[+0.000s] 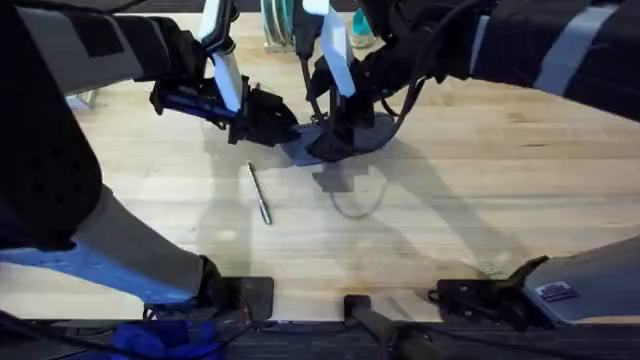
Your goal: Unzip the bag, pick up the pens from the table one at a time and place them inside, then zip the bag closed.
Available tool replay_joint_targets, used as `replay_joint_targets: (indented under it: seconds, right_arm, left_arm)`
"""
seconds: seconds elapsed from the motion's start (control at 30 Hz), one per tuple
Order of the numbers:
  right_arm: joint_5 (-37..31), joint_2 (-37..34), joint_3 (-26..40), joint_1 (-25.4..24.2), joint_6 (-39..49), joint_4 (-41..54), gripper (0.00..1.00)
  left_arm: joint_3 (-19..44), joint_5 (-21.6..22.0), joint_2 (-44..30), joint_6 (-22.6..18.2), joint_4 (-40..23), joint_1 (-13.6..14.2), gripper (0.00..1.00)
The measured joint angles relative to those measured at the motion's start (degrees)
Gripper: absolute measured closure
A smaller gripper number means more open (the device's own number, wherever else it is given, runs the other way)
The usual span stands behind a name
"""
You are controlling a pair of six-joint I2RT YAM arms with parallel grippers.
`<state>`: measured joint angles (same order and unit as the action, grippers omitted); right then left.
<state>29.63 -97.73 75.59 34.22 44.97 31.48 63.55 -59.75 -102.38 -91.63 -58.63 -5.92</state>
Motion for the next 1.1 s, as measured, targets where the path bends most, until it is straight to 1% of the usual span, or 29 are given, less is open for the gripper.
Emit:
replay_joint_targets:
  seconds: [0.03,0.07,0.13,0.17,0.27,0.4,0.43,0.5,0.7,1.1]
  right_arm:
    - [0.0,0.0,0.0,0.0,0.0,0.0,0.006]
    - [0.0,0.0,0.0,0.0,0.0,0.0,0.007]
    - [0.0,0.0,0.0,0.0,0.0,0.0,0.006]
    - [0.0,0.0,0.0,0.0,0.0,0.0,0.006]
    - [0.0,0.0,0.0,0.0,0.0,0.0,0.006]
    - [0.0,0.0,0.0,-0.3,0.0,-0.6,0.005]
    - [0.0,0.0,0.0,-0.5,0.0,-0.8,0.005]
    - [0.0,0.0,0.0,-0.9,0.0,-1.1,0.005]
    - [0.0,0.0,0.0,-2.3,0.0,-1.2,0.005]
    - [0.0,0.0,0.0,-2.9,-1.6,-1.3,0.005]
  left_arm:
    - [0.0,0.0,0.0,0.0,0.0,0.0,0.852]
    - [0.0,0.0,0.0,-0.1,0.0,0.0,0.714]
    - [0.0,0.0,0.0,0.0,-0.1,0.0,0.502]
    - [0.0,0.0,0.0,-0.1,0.0,0.0,0.424]
    - [0.0,0.0,0.0,-0.1,0.0,0.0,0.226]
    - [0.0,0.0,0.0,-0.1,0.0,0.0,0.037]
    - [0.0,0.0,0.0,-0.1,-0.1,0.0,0.016]
    - [0.0,0.0,0.0,-0.1,0.0,0.0,0.008]
    - [0.0,0.0,0.0,-0.1,0.0,0.0,0.007]
    - [0.0,0.2,0.0,-0.1,-0.3,0.0,0.008]
